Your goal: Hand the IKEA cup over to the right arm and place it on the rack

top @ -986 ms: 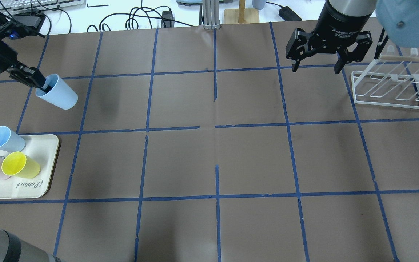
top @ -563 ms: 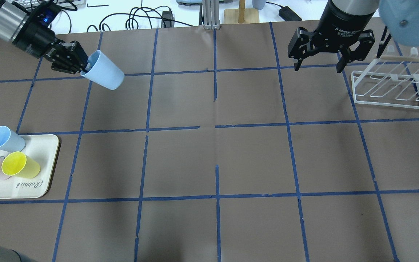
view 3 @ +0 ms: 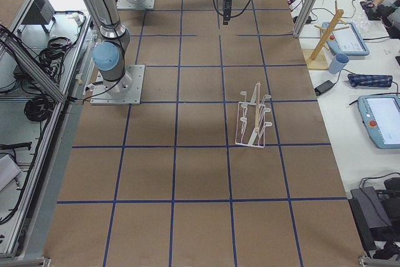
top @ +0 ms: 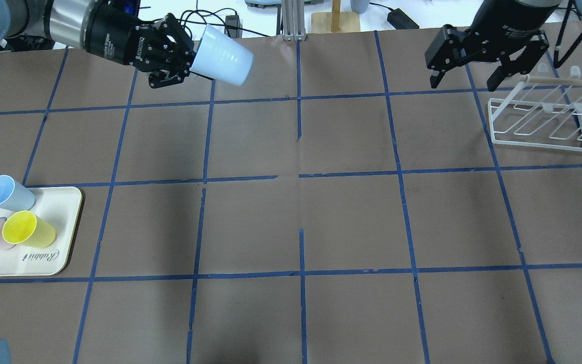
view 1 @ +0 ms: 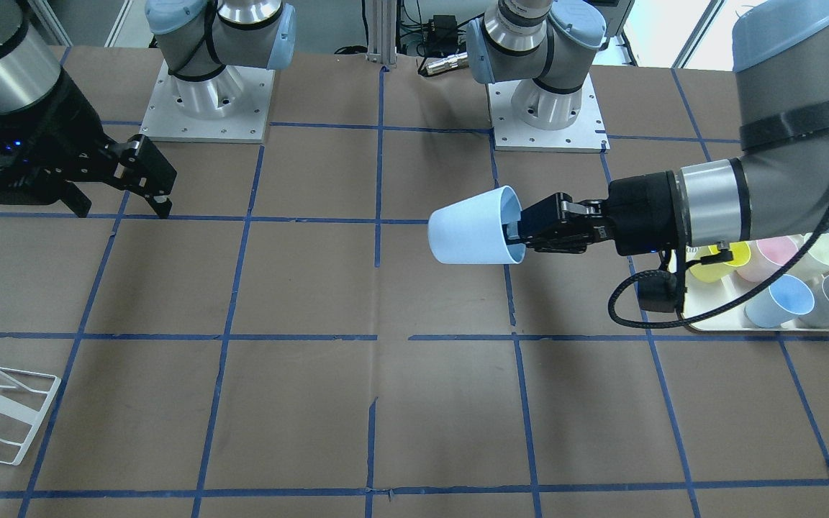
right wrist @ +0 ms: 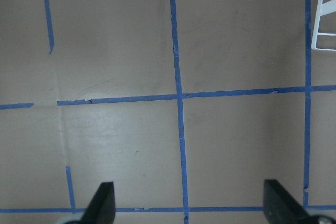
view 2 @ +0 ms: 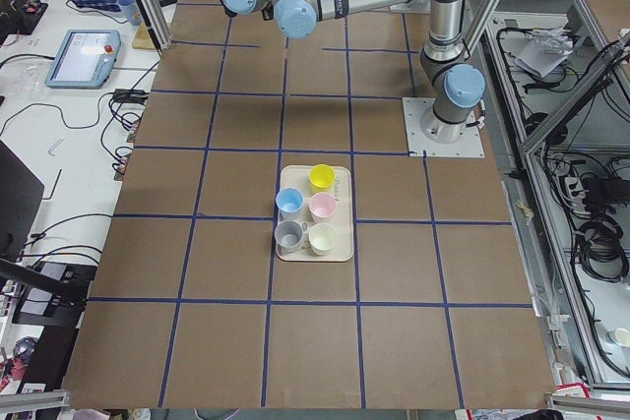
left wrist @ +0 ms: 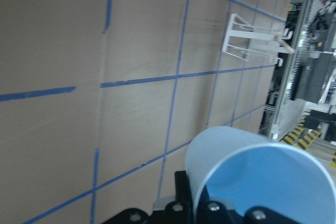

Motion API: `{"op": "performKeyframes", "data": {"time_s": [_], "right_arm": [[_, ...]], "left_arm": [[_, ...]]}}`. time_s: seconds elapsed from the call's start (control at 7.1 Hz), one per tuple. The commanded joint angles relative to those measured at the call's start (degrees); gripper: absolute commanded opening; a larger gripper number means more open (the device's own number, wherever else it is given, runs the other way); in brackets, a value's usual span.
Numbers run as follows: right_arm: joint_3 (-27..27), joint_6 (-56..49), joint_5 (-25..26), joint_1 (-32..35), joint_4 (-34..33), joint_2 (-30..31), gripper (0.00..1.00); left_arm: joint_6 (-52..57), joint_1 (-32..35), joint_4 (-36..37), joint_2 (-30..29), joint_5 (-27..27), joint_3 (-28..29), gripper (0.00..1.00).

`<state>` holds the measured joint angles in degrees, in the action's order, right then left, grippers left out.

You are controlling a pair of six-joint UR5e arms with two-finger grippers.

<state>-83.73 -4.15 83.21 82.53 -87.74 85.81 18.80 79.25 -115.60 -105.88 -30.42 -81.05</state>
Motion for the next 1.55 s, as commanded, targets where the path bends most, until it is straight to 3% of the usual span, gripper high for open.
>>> {"op": "performKeyframes", "data": {"time_s": [0.0,0.14,0.56,0.99,1.41], "right_arm": [[1.2,-8.1,-8.4,-9.0,7.3,0.2,1.0],[1.3,-12.1,-15.0,-14.1,11.9,0.3,1.0],[1.0,-30.5,-34.5,-26.3,31.4,0.2,1.0],[0.1,-39.5,-49.3,-26.6,43.9,-0.3,1.0],[-6.0,-42.9,-59.9,-24.1,45.3,0.4,1.0]], "left_arm": [[-0.7,5.2,-1.8,0.1,13.0,-3.2,0.0],[-0.7,6.5,-1.7,-0.4,20.2,-4.8,0.0],[0.5,11.2,-1.1,-1.3,33.4,-9.8,0.0],[0.7,13.1,-0.9,-1.5,34.6,-11.0,0.0],[0.7,16.3,-0.5,-1.4,35.7,-11.2,0.0]]}}
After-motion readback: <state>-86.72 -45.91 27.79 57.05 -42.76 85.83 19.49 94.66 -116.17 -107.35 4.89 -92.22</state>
